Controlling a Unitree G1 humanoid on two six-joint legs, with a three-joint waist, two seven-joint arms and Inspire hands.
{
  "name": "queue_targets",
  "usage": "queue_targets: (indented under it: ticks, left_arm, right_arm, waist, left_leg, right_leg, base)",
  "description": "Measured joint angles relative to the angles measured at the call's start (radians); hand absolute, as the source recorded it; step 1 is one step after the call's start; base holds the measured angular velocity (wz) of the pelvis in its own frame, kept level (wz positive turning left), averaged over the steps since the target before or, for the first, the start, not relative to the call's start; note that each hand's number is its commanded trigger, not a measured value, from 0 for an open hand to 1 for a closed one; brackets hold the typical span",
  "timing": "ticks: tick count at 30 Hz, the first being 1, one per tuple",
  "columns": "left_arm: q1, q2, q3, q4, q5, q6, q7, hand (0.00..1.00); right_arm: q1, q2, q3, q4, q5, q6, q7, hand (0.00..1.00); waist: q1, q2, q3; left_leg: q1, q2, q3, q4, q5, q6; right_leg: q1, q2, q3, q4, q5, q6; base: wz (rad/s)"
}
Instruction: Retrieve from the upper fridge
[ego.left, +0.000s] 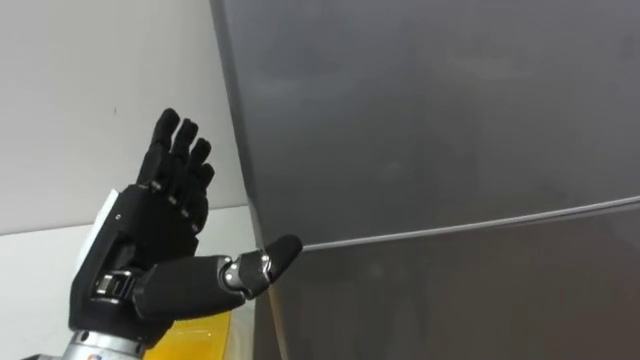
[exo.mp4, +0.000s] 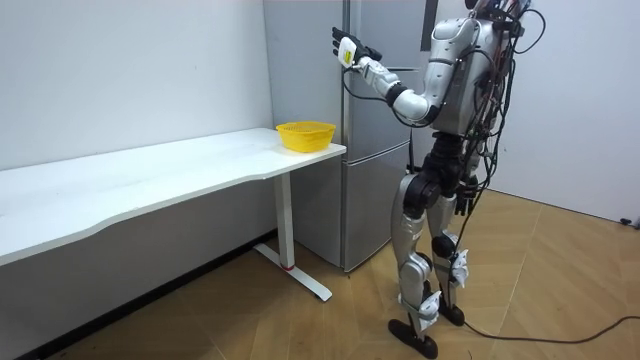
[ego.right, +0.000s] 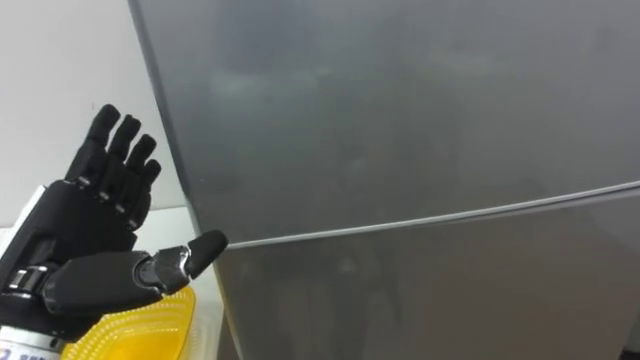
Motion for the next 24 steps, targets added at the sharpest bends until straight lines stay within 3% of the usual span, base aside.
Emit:
queue_targets:
  ticks: [9,24]
  left_arm:
    - [0.001,0.002,-0.027,0.001,0.001,0.031,-0.084,0.0]
    - [0.0,0.011,-0.03,-0.001,0.004,0.029,-0.089,0.0]
  right_arm:
    - [-0.016,0.0,0.0,0.006,-0.059,0.006,0.02,0.0]
    - [-0.006,-0.001,-0.001,0.0,-0.06,-0.001,0.016,0.0]
  waist:
    - [-0.024,-0.002,0.0007]
    - [-0.029,-0.007,0.0042]
  left_leg:
    - [-0.027,0.007,0.019,0.019,0.0,-0.001]
    - [-0.032,0.009,0.02,0.018,0.0,-0.002]
  right_leg:
    - [-0.018,0.005,0.011,-0.008,0.003,-0.005]
    - [-0.022,0.007,0.011,-0.006,0.008,-0.007]
  base:
    - [-0.01]
    - [0.0]
